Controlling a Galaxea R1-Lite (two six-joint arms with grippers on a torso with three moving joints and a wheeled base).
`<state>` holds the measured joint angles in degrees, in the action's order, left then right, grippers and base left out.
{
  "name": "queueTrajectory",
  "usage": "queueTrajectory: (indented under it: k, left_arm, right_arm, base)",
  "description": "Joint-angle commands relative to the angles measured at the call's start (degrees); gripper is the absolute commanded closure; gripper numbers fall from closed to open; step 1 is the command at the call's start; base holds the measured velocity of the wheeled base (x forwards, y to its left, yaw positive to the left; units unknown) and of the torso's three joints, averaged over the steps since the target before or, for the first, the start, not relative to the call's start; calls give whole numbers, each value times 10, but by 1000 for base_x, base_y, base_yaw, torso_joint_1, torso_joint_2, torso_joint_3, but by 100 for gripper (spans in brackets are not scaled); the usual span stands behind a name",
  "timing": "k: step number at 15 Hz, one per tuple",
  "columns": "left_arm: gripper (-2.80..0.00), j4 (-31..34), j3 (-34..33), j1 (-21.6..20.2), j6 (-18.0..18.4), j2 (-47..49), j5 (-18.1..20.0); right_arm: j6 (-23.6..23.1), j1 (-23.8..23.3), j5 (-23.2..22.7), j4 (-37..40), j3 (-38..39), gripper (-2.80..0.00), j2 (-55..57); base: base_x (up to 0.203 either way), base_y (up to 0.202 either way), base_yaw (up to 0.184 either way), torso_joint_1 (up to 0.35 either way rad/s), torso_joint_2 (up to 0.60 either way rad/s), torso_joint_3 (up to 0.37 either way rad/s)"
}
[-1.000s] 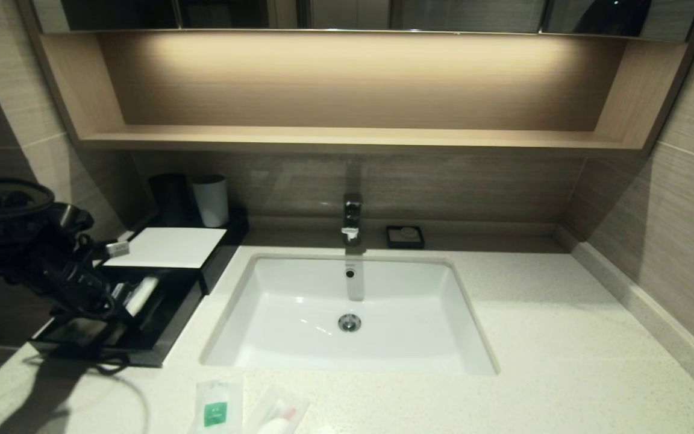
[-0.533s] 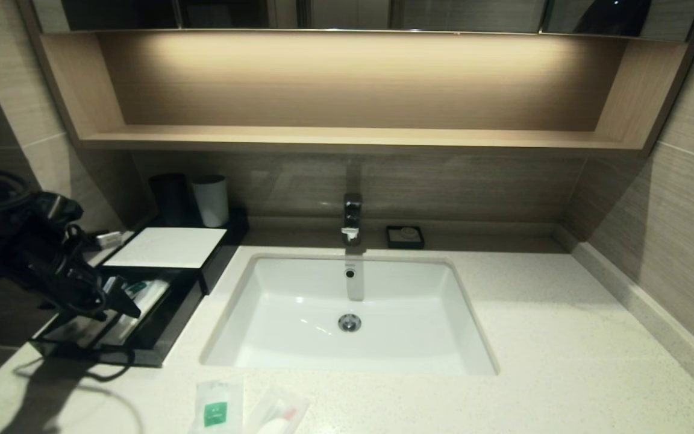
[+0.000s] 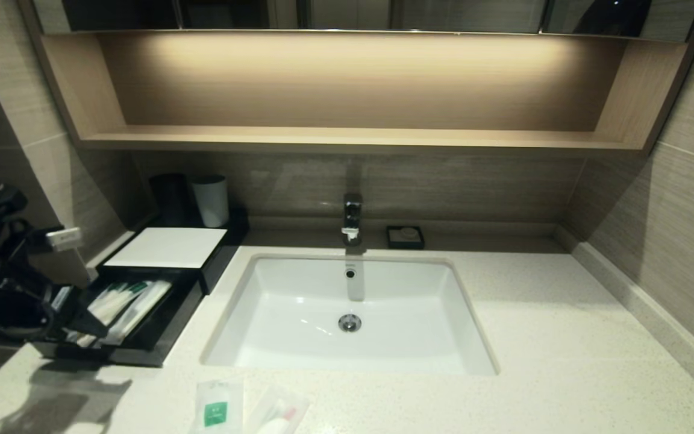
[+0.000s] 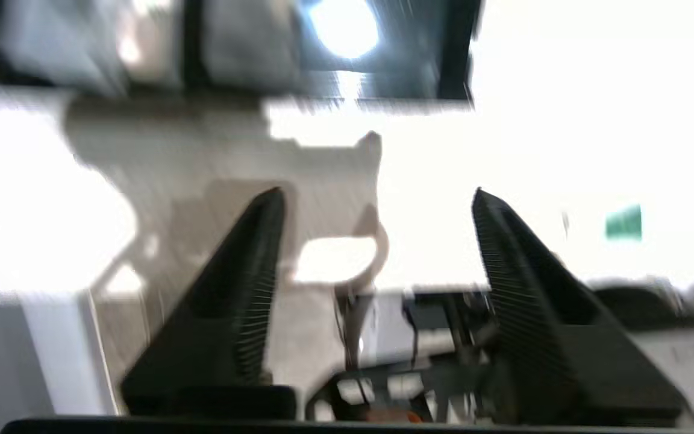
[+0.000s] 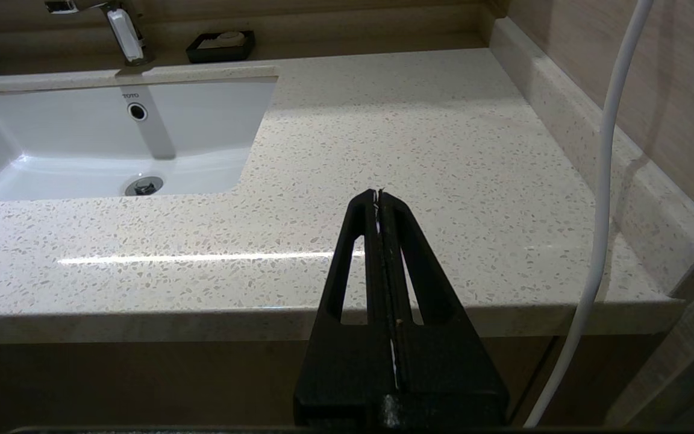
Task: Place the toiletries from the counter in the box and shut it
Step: Pick up the bathroom toiletry
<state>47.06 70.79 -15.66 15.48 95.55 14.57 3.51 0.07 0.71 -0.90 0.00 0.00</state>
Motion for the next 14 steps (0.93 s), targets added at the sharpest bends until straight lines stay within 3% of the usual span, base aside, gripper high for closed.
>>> queueTrajectory:
  k: [1, 5, 8, 10, 13, 14]
  left_arm:
    - [0, 33, -65, 21, 1, -103, 0]
    - [0, 79, -89, 115, -15, -130, 2]
    - [0, 51, -126, 182, -34, -81, 1]
    - [0, -1, -138, 225, -82, -54, -3]
    - [0, -41, -131, 313, -197, -34, -24]
    - [0, -46, -124, 344, -239, -23, -47]
  right_arm:
    - [0, 0, 0, 0, 0, 0, 0]
    - [0, 0, 0, -1, 0, 0, 0]
    - [0, 0, 0, 0, 0, 0, 0]
    - [0, 0, 0, -1, 0, 0, 0]
    - [0, 0, 0, 0, 0, 0, 0]
    - [-1, 0, 0, 0, 0, 0, 0]
  base:
    - [0, 0, 0, 0, 0, 0]
    - [0, 0, 0, 0, 0, 0]
    - [0, 0, 0, 0, 0, 0]
    - [0, 0, 0, 0, 0, 0]
    - [0, 0, 0, 0, 0, 0]
    - [0, 0, 0, 0, 0, 0]
